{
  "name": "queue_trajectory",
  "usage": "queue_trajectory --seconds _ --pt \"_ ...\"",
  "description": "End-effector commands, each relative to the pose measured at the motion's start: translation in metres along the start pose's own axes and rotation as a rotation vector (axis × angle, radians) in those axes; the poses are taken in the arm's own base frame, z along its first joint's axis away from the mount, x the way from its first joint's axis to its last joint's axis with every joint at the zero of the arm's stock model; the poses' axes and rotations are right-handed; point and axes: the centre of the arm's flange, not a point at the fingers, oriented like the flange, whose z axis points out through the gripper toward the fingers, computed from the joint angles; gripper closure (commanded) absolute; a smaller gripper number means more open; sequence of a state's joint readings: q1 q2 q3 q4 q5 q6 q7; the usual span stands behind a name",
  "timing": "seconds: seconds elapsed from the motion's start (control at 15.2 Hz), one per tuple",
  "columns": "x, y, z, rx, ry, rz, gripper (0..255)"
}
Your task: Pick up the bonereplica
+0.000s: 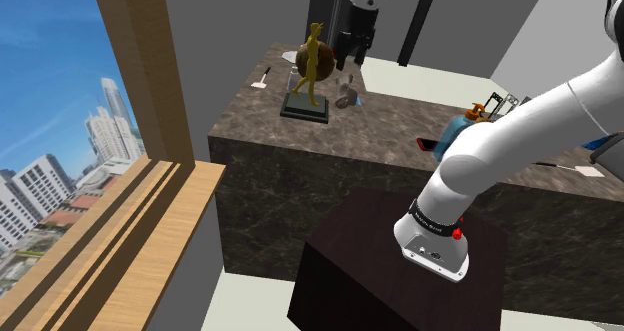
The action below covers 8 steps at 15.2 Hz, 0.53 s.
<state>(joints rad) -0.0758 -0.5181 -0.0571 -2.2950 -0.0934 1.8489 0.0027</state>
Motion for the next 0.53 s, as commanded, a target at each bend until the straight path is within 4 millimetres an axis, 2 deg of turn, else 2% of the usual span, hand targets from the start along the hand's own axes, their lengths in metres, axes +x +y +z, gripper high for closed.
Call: queue_trajectory --seconds 0.0,0.46 --pt "0.019 0.018 0.012 0.009 -0.009 0.045 0" --pt "0.078 0.086 0.053 0.043 -0.039 0.199 0"
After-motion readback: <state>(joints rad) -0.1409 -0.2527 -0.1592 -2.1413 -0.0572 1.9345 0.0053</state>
